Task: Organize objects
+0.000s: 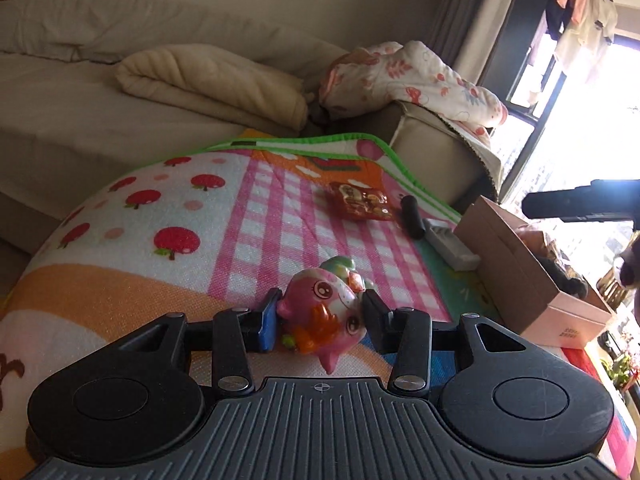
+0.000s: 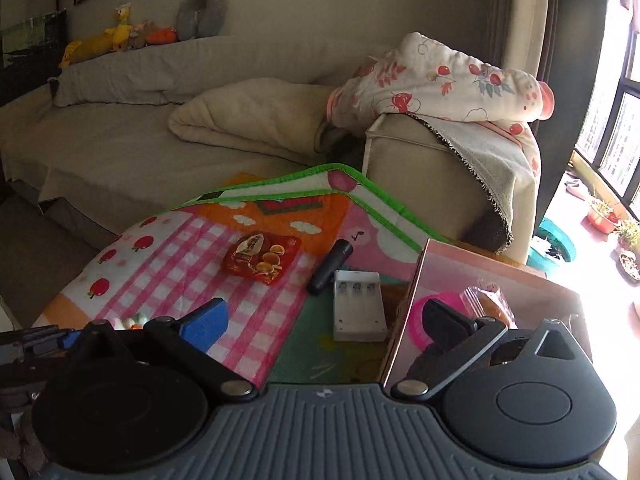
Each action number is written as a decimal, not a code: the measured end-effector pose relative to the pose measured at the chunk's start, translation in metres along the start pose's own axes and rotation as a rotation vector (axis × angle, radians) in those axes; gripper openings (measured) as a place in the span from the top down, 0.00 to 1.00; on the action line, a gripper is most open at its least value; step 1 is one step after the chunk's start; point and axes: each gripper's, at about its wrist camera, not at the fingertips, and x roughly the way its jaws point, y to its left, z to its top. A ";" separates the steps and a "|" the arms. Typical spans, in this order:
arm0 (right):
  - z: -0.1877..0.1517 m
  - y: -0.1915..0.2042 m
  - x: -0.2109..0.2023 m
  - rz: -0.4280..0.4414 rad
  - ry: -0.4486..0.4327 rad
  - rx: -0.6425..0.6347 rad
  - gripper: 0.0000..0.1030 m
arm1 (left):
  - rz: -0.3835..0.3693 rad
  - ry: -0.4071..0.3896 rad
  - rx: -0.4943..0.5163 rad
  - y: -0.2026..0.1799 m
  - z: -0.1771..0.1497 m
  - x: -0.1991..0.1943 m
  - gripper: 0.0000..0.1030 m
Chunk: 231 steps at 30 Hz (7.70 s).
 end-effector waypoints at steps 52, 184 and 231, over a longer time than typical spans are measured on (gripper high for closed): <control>-0.141 -0.012 -0.042 0.017 0.100 0.188 0.05 | -0.098 0.106 0.009 -0.027 -0.013 -0.013 0.54; -0.087 -0.105 -0.070 -0.182 -0.134 0.115 0.03 | -0.071 0.043 0.132 -0.082 0.038 0.042 0.53; -0.182 -0.098 -0.045 -0.217 -0.056 0.375 0.00 | -0.169 0.123 0.269 -0.121 0.077 0.094 0.54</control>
